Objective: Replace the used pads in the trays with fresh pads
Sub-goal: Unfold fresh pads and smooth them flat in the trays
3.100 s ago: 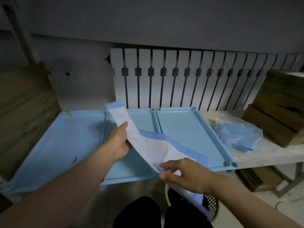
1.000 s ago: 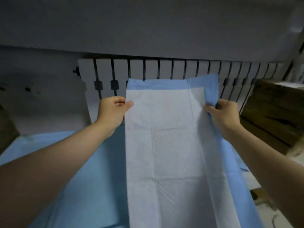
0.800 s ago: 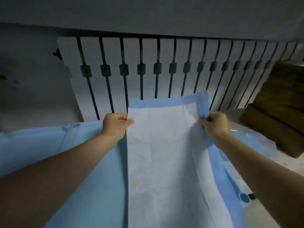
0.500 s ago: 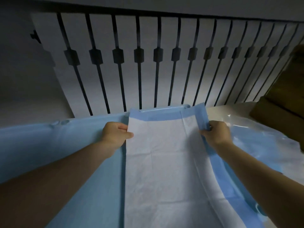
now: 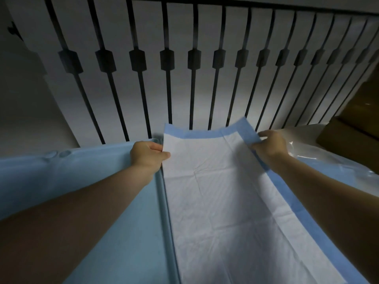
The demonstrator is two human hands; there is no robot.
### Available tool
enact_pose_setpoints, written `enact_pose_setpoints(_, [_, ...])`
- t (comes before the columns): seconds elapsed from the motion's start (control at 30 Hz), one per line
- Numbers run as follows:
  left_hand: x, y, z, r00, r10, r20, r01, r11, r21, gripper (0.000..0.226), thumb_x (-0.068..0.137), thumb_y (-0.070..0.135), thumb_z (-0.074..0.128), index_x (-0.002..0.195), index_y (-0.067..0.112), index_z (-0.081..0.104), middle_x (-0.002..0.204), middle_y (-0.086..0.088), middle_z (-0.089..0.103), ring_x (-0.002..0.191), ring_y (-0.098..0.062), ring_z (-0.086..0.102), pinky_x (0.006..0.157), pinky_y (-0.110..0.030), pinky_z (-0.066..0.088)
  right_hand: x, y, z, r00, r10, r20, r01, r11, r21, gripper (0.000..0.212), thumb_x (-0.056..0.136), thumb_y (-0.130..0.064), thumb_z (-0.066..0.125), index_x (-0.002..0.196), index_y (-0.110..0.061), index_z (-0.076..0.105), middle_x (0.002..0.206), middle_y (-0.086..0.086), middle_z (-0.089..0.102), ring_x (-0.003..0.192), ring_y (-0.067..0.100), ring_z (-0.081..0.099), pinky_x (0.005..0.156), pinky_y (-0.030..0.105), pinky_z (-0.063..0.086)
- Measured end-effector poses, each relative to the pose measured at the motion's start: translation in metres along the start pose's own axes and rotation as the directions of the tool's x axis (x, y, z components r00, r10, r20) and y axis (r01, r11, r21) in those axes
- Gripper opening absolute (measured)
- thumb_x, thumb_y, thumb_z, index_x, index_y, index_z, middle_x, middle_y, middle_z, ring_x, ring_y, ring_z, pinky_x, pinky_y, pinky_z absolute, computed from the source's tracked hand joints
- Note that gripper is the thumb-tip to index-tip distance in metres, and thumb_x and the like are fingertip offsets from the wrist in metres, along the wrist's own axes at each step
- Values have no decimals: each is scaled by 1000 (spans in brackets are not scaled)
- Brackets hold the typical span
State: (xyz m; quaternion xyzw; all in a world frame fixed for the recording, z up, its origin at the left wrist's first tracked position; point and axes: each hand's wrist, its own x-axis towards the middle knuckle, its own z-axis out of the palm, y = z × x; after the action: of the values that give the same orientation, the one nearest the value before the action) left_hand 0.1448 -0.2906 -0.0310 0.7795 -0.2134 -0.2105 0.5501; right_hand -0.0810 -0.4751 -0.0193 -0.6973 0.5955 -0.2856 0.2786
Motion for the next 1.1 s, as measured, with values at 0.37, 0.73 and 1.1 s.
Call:
enact_pose_setpoints(0.37, [3,-5,7,966,246,-77,-237,965,115,30,73,5,81,88,9,55,70,-3,60,68,-17,58,68,-25,49,1,6,0,977,-148,-156,151,989,2,49,85,1,55,133,-9,50,104,15,65,94,33,61,79,41,52])
enact_pose_setpoints(0.73, [9,-22,13,883,456,109,-453,769,452,27,84,8,72,109,1,69,87,-6,56,80,-18,54,79,-25,45,-5,19,16,967,-253,-36,232,928,-292,51,86,-6,60,135,-12,49,121,17,60,108,36,56,91,44,46])
enact_pose_setpoints(1.1, [-32,-3,40,750,373,546,-579,-27,815,55,97,30,41,146,7,31,157,-16,17,145,-30,12,119,-45,0,-55,7,66,674,-545,498,736,553,-390,65,99,-58,15,155,-27,5,163,-4,-3,149,16,-10,121,41,-7])
